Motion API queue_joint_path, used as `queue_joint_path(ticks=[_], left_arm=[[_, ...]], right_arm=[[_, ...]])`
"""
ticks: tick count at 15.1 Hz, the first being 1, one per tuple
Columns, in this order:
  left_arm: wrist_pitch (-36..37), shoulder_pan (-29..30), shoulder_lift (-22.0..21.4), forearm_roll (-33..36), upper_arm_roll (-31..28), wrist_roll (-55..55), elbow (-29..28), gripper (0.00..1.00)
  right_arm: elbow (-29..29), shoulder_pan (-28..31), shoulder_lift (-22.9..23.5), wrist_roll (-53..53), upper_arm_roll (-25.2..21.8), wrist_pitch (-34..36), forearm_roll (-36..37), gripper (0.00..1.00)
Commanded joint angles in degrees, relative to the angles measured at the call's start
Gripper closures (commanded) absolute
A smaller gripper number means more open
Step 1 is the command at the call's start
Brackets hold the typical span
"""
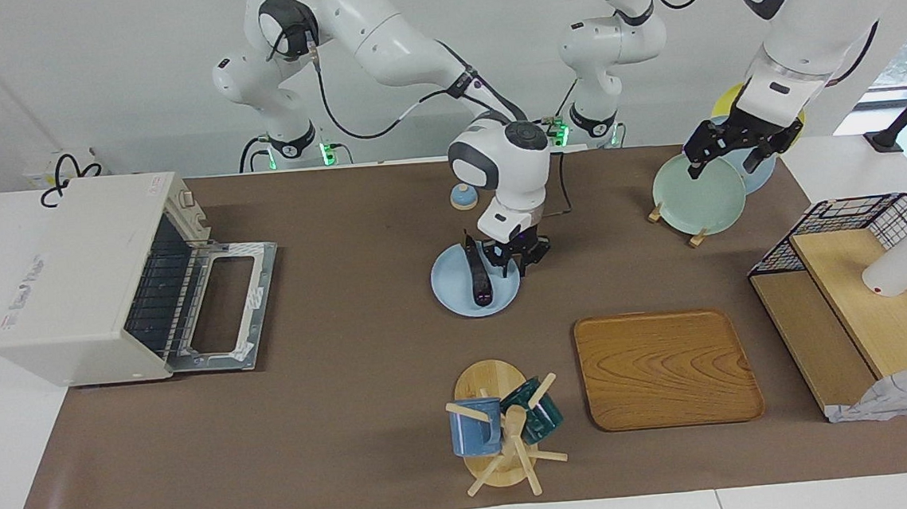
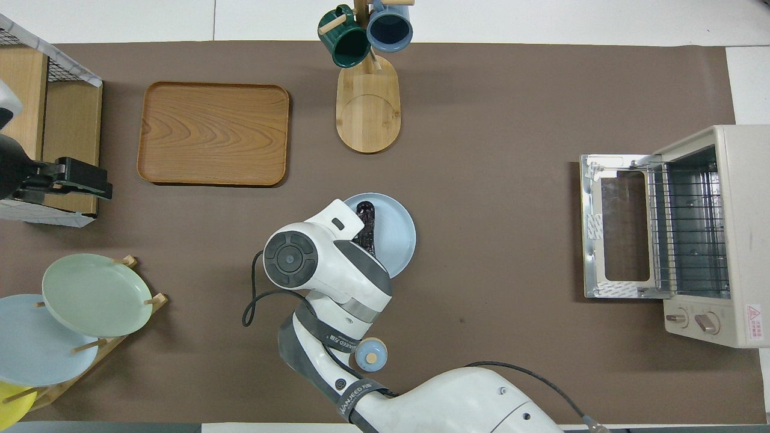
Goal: Put eggplant into oven
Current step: 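Carry the plate with the right gripper into the open oven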
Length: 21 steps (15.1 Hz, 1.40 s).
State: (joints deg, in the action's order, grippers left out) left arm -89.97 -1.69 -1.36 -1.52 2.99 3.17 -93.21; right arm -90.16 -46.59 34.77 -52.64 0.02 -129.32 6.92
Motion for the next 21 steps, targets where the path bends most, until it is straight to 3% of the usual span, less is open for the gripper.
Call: queue_joint_path(ticks=[1,5,7,10,14,17,21], left_arm=[[0.3,0.5,-0.8,0.9,-0.2,0.1,-0.3,0.0],[0.3,0.5,-1.0,0.9,-0.1,0.1,-0.3,0.0],[0.3,0.5,-1.0,0.9,-0.1,0.1,-0.3,0.0],[0.4,0.5,-1.0,0.9,-0.1,0.1,-0.3,0.0],[0.4,0.5,-1.0,0.9,-0.1,0.1,-0.3,0.0],[0.4,0.5,-1.0,0.9,-0.1,0.1,-0.3,0.0],[0.4,0.5,-1.0,0.9,-0.1,0.1,-0.3,0.0]], right_arm=[[-2.1,0.0,-2.1,-0.2,0.0,0.7,1.4,1.0],[2.4,0.0,-2.1,2.6,0.0,13.1,9.9,1.0],[5.2,0.7,-2.3,5.0,-0.4,19.5,10.5,1.0],[3.6,7.0,-7.5,11.6,-0.8,24.4,10.5,1.0],[-5.8,18.7,-18.9,20.6,-0.8,24.9,10.4,1.0],[-16.8,25.4,-28.3,23.5,-0.7,23.7,10.1,1.0],[-25.9,30.9,-33.9,25.2,-0.8,20.8,10.0,1.0]])
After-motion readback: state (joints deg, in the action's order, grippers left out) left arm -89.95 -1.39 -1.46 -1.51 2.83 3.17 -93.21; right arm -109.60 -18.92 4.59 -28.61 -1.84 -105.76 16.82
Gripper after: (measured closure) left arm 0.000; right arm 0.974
